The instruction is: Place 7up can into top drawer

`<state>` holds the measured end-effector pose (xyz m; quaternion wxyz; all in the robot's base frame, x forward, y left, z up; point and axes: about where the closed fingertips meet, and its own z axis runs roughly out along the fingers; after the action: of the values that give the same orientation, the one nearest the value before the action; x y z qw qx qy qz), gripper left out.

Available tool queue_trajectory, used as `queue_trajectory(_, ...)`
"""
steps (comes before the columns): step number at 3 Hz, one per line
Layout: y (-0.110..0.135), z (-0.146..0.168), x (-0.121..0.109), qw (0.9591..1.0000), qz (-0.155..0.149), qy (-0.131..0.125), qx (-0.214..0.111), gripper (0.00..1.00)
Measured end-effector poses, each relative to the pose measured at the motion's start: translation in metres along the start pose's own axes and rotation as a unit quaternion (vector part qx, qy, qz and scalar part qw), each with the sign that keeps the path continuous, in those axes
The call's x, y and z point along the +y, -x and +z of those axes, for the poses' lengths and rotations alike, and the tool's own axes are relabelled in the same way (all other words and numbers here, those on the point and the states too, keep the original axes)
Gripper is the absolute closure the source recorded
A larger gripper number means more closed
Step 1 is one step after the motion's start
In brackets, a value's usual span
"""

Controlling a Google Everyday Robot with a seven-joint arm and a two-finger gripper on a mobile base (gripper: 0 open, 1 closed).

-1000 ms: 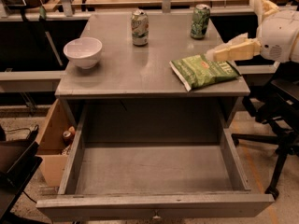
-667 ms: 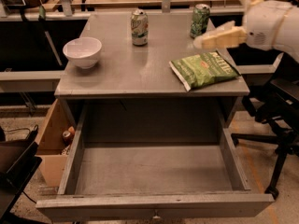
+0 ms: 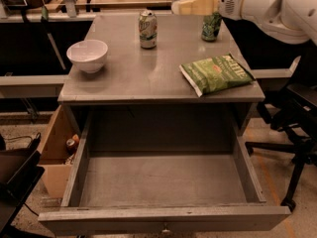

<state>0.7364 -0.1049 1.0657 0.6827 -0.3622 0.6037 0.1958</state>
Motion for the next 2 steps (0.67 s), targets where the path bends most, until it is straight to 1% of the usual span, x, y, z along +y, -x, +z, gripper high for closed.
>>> queue_trajectory(1,-0.010,0.039,-0.011,0.9998,0.009,0.001,0.018,0.00)
queue_trajectory(2,-0.028,0.074,-0.018,0.9990,0.027,0.005,0.034,0.00)
